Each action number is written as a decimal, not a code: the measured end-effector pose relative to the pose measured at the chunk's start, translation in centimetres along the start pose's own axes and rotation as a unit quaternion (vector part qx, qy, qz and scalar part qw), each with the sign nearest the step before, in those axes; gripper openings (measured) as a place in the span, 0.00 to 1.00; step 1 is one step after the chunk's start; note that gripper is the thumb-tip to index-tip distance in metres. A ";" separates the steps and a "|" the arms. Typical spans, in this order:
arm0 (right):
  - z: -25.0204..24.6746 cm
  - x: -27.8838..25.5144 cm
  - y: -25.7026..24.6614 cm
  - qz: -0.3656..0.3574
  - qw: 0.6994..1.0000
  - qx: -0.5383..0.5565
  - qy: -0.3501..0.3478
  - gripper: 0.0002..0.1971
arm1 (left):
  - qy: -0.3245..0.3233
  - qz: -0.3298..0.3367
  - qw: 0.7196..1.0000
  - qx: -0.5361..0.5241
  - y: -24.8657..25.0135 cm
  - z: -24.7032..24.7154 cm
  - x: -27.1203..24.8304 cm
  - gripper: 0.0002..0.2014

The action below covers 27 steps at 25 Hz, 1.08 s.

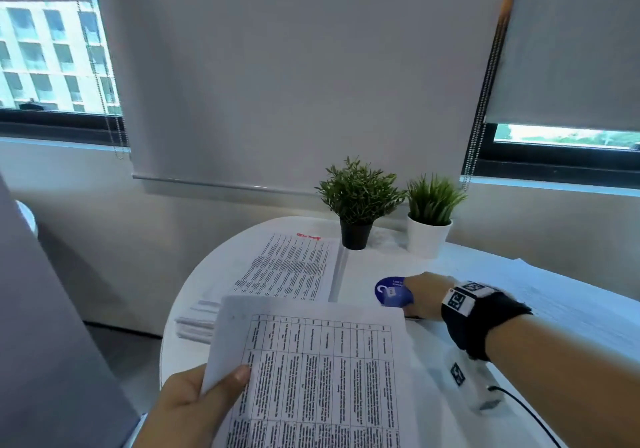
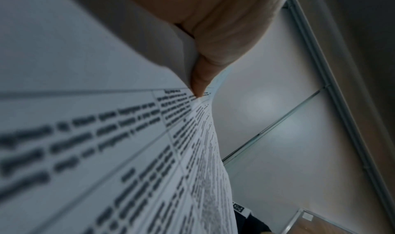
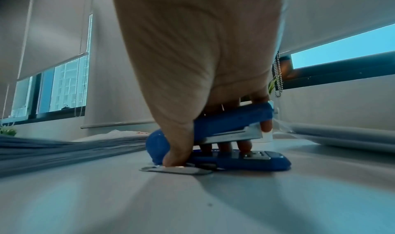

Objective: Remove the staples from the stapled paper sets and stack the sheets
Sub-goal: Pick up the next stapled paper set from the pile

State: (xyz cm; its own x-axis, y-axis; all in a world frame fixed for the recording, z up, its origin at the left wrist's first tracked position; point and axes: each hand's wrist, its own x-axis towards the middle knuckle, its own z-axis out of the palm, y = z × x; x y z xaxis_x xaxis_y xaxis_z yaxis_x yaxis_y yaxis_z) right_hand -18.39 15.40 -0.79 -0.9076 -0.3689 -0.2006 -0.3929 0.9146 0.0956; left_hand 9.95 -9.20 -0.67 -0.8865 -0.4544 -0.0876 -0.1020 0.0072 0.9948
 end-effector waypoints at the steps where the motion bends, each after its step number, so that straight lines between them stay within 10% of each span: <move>1: 0.3 0.3 0.0 -0.001 1.000 0.004 -0.001 0.15 | -0.010 -0.006 1.000 -0.008 0.0 -0.3 0.0 0.08; 6: -0.2 -0.6 0.6 0.055 0.966 0.180 0.179 0.21 | -0.040 0.001 0.998 -0.050 -0.8 -0.8 0.0 0.12; 10: -5.7 -5.6 -2.8 -0.012 0.729 0.593 0.341 0.11 | -0.041 0.018 0.995 -0.085 -1.8 0.0 0.3 0.12; 15: -9.2 -12.5 -10.6 -0.155 0.464 0.745 0.454 0.02 | -0.051 0.041 0.995 -0.075 -1.5 1.8 -0.4 0.14; 27: -3.5 -16.2 -19.4 -0.199 0.454 0.749 0.440 0.06 | -0.099 0.122 0.986 -0.059 -1.1 3.6 -2.1 0.17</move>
State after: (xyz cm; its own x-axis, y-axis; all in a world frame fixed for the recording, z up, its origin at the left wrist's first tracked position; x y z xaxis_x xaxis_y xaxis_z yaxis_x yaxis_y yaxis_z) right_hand 3.45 3.05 4.05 -0.7749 0.1253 0.6195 -0.6091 -0.4098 -0.6790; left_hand 10.33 -5.00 -1.77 -0.9499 -0.2694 0.1587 0.1688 -0.0146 0.9855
